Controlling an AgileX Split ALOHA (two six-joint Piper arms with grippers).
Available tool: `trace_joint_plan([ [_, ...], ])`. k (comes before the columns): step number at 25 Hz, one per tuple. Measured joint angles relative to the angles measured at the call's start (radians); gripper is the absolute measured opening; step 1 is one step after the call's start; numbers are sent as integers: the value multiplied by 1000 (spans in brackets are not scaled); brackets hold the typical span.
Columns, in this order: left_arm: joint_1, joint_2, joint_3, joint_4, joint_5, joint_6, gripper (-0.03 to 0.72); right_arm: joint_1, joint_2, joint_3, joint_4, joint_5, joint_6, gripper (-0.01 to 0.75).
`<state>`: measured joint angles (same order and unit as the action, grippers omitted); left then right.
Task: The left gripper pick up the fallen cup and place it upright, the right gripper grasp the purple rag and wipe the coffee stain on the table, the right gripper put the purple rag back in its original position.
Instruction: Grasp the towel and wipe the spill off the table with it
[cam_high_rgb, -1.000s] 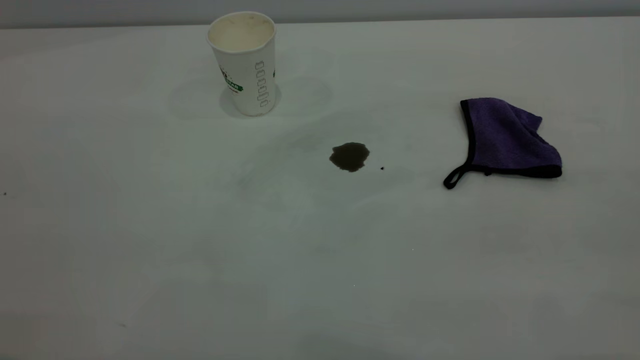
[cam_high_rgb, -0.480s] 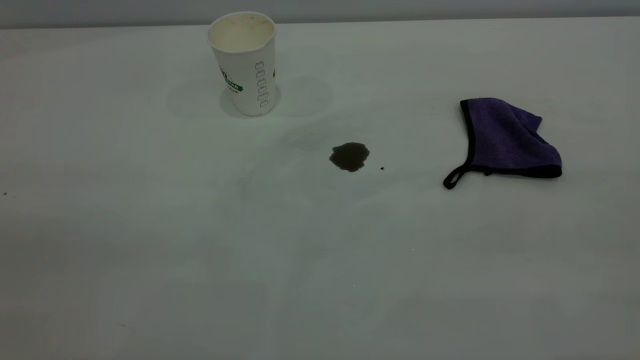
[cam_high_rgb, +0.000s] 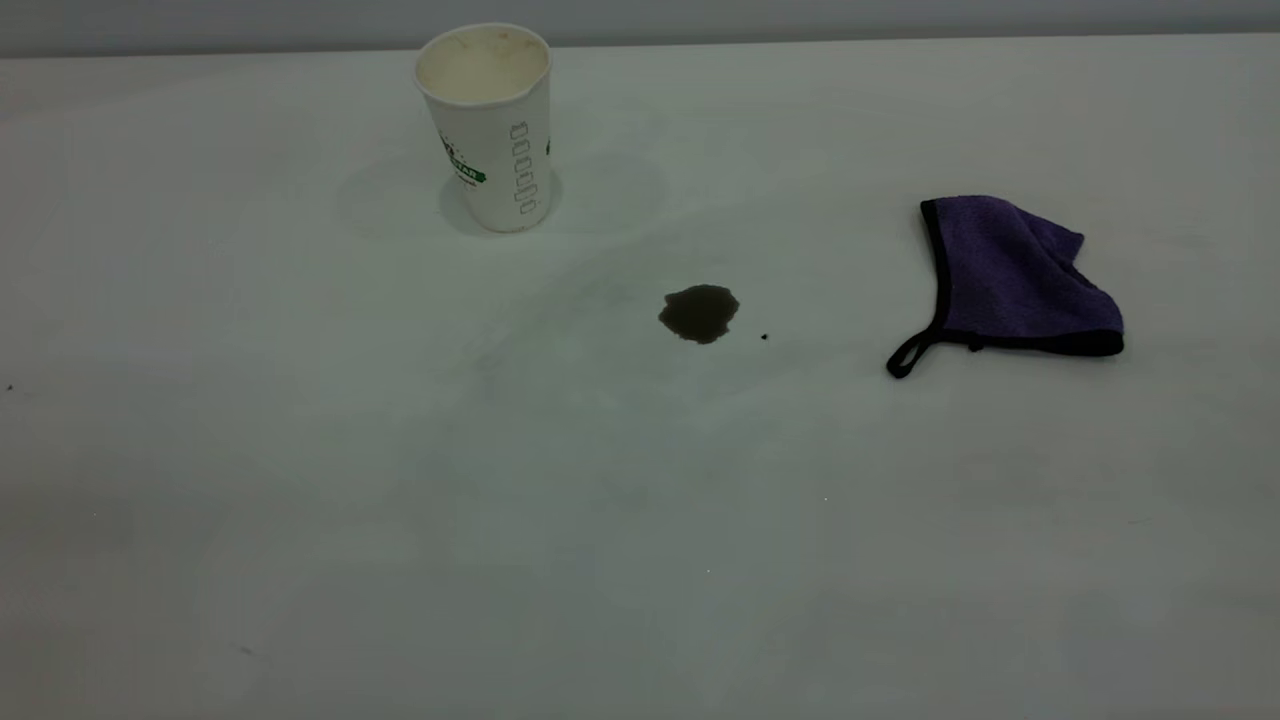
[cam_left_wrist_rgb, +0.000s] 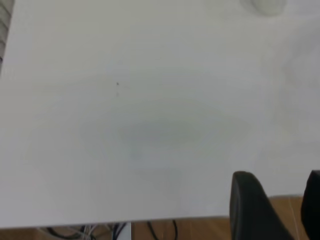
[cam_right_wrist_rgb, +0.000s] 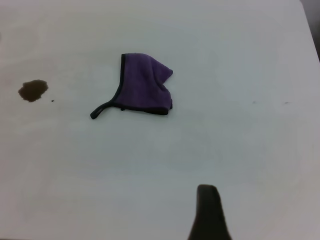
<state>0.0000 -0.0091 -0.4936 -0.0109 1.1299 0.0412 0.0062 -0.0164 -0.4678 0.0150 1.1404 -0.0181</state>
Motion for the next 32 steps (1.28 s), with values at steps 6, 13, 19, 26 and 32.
trace_joint_plan([
  [6, -19, -10, 0, -1, 0, -2, 319, 0, 0, 0, 0, 0, 0, 588],
  [13, -45, -10, 0, -1, 0, -2, 319, 0, 0, 0, 0, 0, -1, 588],
  [19, -45, -10, 0, -6, 0, -2, 319, 0, 0, 0, 0, 0, -1, 588],
  [26, -45, -10, 0, -6, 0, -2, 318, 0, 0, 0, 0, 0, -1, 588],
  [32, -45, -10, 0, -6, 0, -2, 318, 0, 0, 0, 0, 0, -1, 588],
])
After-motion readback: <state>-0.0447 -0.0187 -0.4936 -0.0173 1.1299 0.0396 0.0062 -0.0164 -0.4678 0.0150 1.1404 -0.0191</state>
